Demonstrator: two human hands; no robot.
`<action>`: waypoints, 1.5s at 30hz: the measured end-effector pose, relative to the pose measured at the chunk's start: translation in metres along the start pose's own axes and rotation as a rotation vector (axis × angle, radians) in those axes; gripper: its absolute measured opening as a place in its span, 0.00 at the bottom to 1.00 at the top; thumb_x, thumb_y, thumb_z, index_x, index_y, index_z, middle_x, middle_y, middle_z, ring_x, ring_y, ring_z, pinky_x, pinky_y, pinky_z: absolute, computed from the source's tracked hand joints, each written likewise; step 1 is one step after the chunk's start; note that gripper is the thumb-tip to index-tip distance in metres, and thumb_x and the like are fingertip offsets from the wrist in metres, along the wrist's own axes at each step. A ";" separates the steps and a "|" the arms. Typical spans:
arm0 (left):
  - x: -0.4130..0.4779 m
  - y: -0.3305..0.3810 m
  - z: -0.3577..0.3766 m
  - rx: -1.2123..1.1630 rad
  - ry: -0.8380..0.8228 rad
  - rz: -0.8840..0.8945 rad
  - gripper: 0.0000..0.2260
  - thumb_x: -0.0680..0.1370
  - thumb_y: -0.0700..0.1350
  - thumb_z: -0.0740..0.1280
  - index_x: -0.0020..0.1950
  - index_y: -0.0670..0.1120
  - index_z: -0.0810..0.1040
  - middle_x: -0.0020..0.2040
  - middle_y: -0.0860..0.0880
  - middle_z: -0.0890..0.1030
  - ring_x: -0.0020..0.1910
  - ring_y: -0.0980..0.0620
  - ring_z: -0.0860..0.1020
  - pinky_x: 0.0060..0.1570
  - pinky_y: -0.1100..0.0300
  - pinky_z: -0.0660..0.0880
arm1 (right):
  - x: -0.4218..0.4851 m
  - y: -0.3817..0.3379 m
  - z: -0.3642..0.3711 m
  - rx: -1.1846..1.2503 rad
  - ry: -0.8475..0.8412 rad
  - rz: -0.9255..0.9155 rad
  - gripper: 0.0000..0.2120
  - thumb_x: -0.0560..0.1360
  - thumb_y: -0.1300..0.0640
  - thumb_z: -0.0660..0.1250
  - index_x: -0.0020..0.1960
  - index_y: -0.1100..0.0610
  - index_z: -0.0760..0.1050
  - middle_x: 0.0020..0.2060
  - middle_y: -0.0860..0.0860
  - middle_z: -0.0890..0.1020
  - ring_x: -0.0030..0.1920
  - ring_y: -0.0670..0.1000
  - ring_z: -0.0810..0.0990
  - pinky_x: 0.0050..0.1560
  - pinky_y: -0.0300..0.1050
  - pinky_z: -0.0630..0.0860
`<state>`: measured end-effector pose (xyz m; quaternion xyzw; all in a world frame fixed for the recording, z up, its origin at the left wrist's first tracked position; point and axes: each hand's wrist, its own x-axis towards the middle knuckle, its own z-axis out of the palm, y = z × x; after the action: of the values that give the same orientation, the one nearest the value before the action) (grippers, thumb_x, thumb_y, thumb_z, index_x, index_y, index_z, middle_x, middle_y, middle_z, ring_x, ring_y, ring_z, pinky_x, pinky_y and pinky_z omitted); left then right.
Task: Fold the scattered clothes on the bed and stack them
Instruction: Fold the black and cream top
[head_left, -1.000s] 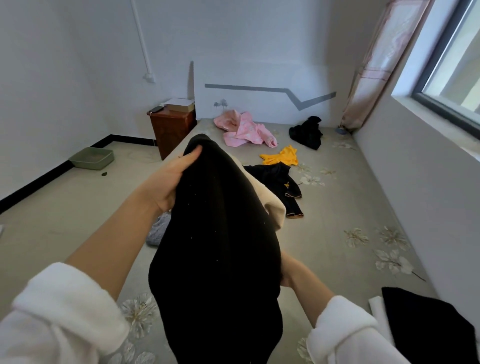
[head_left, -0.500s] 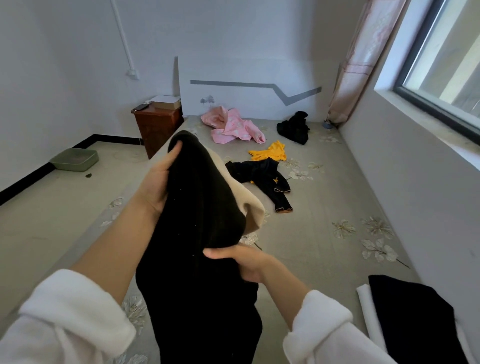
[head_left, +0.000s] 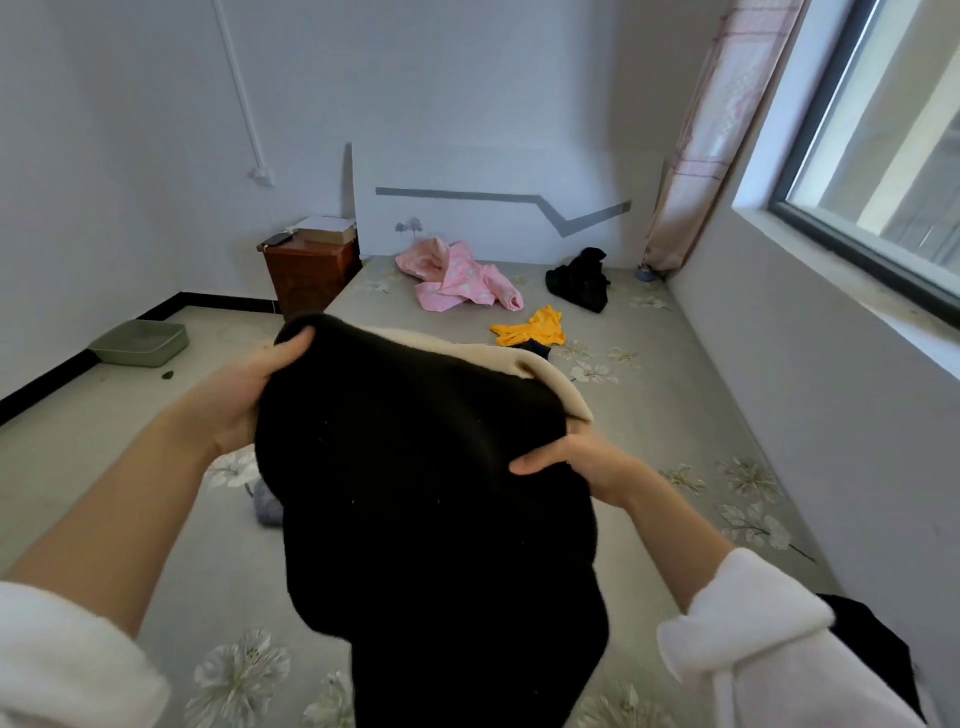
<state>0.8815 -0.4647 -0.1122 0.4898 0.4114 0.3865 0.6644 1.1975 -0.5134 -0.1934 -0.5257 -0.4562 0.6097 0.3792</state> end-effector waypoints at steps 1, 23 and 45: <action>0.001 0.001 -0.003 0.057 0.014 -0.023 0.29 0.49 0.59 0.82 0.44 0.47 0.86 0.44 0.46 0.84 0.41 0.51 0.84 0.34 0.61 0.80 | -0.004 -0.008 -0.009 -0.047 0.000 -0.045 0.33 0.63 0.70 0.75 0.63 0.48 0.74 0.53 0.52 0.83 0.55 0.56 0.82 0.58 0.55 0.78; 0.097 0.024 0.010 1.458 -0.093 -0.204 0.12 0.69 0.50 0.76 0.42 0.42 0.82 0.37 0.45 0.81 0.38 0.47 0.80 0.37 0.58 0.72 | -0.055 -0.062 -0.140 -1.345 0.450 0.303 0.11 0.67 0.49 0.76 0.39 0.54 0.77 0.36 0.51 0.79 0.40 0.53 0.78 0.39 0.44 0.72; 0.055 -0.123 0.019 0.981 0.457 0.485 0.18 0.72 0.28 0.62 0.59 0.42 0.76 0.63 0.43 0.74 0.61 0.43 0.72 0.62 0.51 0.67 | -0.089 0.060 -0.144 -0.848 1.030 -0.242 0.06 0.70 0.68 0.68 0.46 0.62 0.75 0.60 0.58 0.78 0.62 0.60 0.73 0.55 0.44 0.66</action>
<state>0.9324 -0.4476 -0.2376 0.7241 0.5509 0.3878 0.1478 1.3549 -0.5927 -0.2289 -0.7975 -0.4728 0.0030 0.3747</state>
